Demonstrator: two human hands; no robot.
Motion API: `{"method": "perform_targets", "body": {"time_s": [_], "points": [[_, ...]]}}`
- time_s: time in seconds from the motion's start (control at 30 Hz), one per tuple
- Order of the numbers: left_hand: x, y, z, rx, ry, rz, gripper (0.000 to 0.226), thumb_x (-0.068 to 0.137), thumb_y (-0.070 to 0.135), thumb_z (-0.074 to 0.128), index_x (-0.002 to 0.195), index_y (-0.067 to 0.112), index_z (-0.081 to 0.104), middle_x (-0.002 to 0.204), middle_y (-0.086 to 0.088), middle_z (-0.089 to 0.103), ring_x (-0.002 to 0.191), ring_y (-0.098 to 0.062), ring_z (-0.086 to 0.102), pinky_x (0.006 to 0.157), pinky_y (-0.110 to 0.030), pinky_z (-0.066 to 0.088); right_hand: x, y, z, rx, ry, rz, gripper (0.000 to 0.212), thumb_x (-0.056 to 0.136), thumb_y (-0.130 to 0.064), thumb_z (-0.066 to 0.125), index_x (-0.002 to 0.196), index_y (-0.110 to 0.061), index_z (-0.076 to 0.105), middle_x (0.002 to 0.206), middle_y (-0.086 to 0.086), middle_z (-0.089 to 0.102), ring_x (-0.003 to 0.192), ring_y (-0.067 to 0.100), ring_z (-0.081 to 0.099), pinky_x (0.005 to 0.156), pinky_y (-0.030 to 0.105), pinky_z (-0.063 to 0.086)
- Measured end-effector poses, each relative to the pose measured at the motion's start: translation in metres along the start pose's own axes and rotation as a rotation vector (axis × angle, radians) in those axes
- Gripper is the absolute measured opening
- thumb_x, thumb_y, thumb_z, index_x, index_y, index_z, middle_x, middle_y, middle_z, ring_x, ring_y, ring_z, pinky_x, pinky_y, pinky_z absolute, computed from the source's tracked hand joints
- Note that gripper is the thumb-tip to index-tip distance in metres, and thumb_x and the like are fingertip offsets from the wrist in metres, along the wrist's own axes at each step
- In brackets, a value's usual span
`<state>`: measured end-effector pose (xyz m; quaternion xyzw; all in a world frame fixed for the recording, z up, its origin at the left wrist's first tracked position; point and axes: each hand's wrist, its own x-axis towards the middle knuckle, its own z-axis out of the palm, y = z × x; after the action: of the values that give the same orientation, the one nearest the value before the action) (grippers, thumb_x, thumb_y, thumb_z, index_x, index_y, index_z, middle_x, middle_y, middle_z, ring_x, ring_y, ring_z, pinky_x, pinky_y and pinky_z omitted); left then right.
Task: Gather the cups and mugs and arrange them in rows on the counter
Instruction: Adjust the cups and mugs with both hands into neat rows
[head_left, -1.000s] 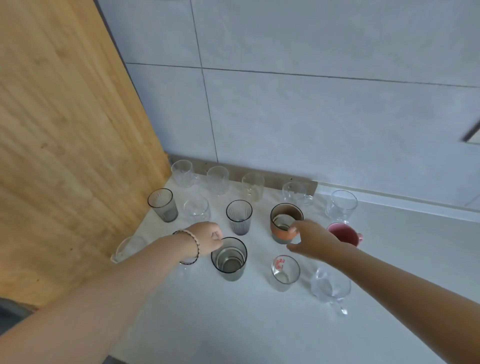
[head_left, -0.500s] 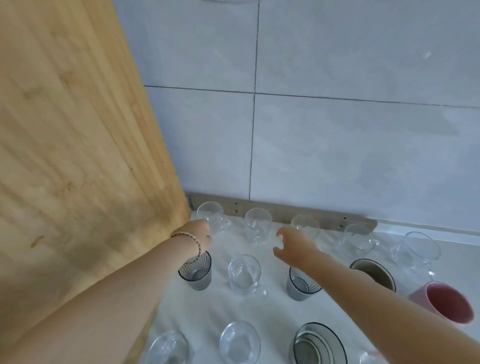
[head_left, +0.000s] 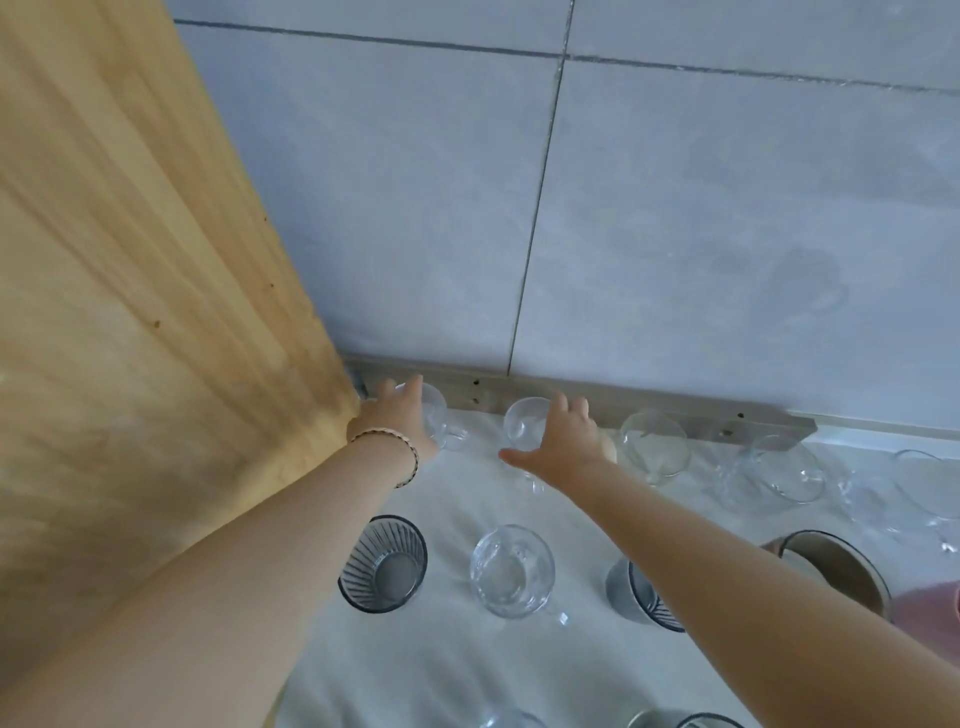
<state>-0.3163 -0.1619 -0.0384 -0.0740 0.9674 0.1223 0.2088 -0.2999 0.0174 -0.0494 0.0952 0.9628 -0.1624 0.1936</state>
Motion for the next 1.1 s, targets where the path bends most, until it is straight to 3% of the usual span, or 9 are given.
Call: {"method": "perform_targets", "body": {"time_s": [0.1,0.23,0.37,0.53,0.87,1.0,1.1], "points": [[0.006,-0.005,0.007,-0.032,0.032,0.014,0.072,0.081,0.039,0.062,0.141,0.026,0.024,0.145,-0.003,0.027,0.126,-0.029,0.045,0.094,-0.039,0.049,0.009,0.008,0.0,0.008,-0.027,-0.146,0.091,0.071,-0.044,0.074,0.144,-0.018,0.026,0.139,0.004,0.035,0.128,0.026,0.043,0.099,0.038,0.045],[0.009,-0.011,0.012,-0.086,0.081,0.044,0.076,0.079,0.039,0.065,0.142,0.027,0.026,0.146,-0.003,0.027,0.127,-0.028,0.045,0.096,-0.04,0.049,0.017,0.017,-0.007,-0.132,-0.15,-0.419,0.105,0.07,-0.033,0.076,0.151,-0.025,0.01,0.153,0.0,0.019,0.141,0.026,0.026,0.114,0.04,0.03],[0.013,-0.016,0.016,-0.131,0.124,0.065,0.082,0.074,0.039,0.07,0.143,0.027,0.027,0.145,-0.003,0.03,0.128,-0.026,0.046,0.098,-0.037,0.048,0.014,0.018,0.004,-0.053,-0.047,-0.299,0.105,0.071,-0.048,0.075,0.15,-0.02,0.012,0.146,0.007,0.027,0.136,0.027,0.033,0.109,0.04,0.038],[0.017,-0.019,0.019,-0.165,0.145,0.091,0.082,0.072,0.039,0.072,0.142,0.025,0.031,0.141,-0.004,0.033,0.126,-0.025,0.048,0.098,-0.036,0.048,0.015,0.018,0.009,0.02,0.02,-0.323,0.097,0.073,-0.042,0.073,0.149,-0.022,0.016,0.145,0.001,0.03,0.134,0.02,0.035,0.102,0.033,0.043],[0.017,-0.018,0.022,-0.169,0.168,0.083,0.08,0.072,0.041,0.073,0.139,0.025,0.033,0.14,-0.005,0.035,0.119,-0.029,0.051,0.094,-0.038,0.05,0.012,0.017,0.01,0.036,0.014,-0.328,0.099,0.077,-0.039,0.071,0.151,-0.023,0.007,0.148,0.0,0.025,0.136,0.019,0.032,0.097,0.034,0.049],[0.008,-0.011,0.018,-0.157,0.139,0.065,0.084,0.072,0.04,0.072,0.142,0.024,0.027,0.146,-0.006,0.029,0.126,-0.03,0.046,0.097,-0.04,0.048,0.002,0.023,0.002,0.044,-0.026,-0.314,0.115,0.075,-0.044,0.075,0.151,-0.014,-0.006,0.154,0.005,0.018,0.142,0.023,0.027,0.112,0.034,0.031],[-0.007,0.007,0.014,-0.04,0.279,0.206,0.086,0.073,0.042,0.072,0.142,0.017,0.028,0.149,-0.011,0.028,0.133,-0.031,0.037,0.108,-0.04,0.037,-0.012,0.045,-0.018,0.03,0.032,-0.298,0.111,0.076,-0.039,0.074,0.152,-0.013,-0.003,0.152,0.008,0.02,0.142,0.023,0.023,0.116,0.034,0.024]]}}
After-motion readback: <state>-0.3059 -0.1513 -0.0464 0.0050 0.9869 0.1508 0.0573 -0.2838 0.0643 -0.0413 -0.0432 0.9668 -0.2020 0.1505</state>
